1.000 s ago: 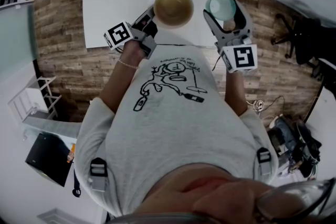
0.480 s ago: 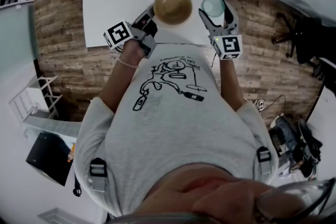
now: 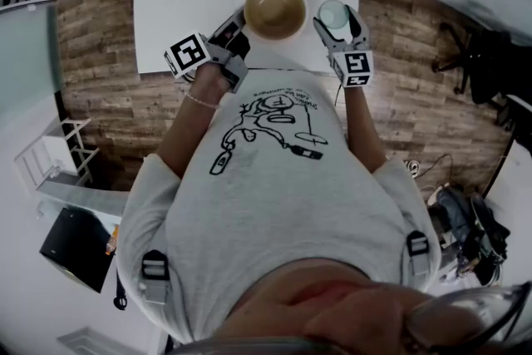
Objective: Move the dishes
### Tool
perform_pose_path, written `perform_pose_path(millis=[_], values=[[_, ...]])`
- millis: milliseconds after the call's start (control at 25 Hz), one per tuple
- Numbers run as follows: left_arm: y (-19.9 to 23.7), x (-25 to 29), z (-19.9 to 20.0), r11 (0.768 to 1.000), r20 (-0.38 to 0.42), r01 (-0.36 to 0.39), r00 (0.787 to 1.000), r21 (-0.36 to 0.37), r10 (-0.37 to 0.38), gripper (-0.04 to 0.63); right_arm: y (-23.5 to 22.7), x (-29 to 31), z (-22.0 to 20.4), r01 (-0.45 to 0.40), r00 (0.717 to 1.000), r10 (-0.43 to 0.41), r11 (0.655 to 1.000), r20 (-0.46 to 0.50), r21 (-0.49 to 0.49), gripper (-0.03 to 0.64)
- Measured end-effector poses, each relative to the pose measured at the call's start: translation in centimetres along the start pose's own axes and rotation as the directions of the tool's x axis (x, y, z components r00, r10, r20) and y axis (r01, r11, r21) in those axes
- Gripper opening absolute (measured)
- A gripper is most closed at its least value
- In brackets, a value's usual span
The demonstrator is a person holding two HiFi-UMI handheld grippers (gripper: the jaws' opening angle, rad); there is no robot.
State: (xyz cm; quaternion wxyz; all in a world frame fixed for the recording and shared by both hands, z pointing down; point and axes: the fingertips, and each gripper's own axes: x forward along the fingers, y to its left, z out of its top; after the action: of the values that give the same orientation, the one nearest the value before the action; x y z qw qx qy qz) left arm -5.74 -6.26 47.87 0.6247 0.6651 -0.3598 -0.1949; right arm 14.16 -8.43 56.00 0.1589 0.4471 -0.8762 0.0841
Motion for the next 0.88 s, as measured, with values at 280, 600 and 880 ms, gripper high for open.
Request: perform_pose_path(millis=[280, 600, 880], values=[[-0.2, -0.2, 0.0, 1.0, 0.001, 0.004, 1.0, -0.009, -0.004, 0.018, -0.1, 1.3, -3.9, -0.002, 0.998, 0.003, 1.0, -0.056, 0.019, 0.377], [-0.4, -0.3, -0.2, 1.0, 0.002, 0.009, 1.0, -0.013, -0.009, 0.018, -0.6, 1.9, -7.7, 0.008, 0.993, -0.002, 0.999, -0.116, 0.053, 0.377], [-0.2, -0.2, -0.4, 1.0, -0.001, -0.004, 1.0, -0.008, 0.004, 0.018, -1.4, 2.0, -10.4, 0.02, 0.987, -0.008, 0.997, -0.159, 0.075, 0.377]])
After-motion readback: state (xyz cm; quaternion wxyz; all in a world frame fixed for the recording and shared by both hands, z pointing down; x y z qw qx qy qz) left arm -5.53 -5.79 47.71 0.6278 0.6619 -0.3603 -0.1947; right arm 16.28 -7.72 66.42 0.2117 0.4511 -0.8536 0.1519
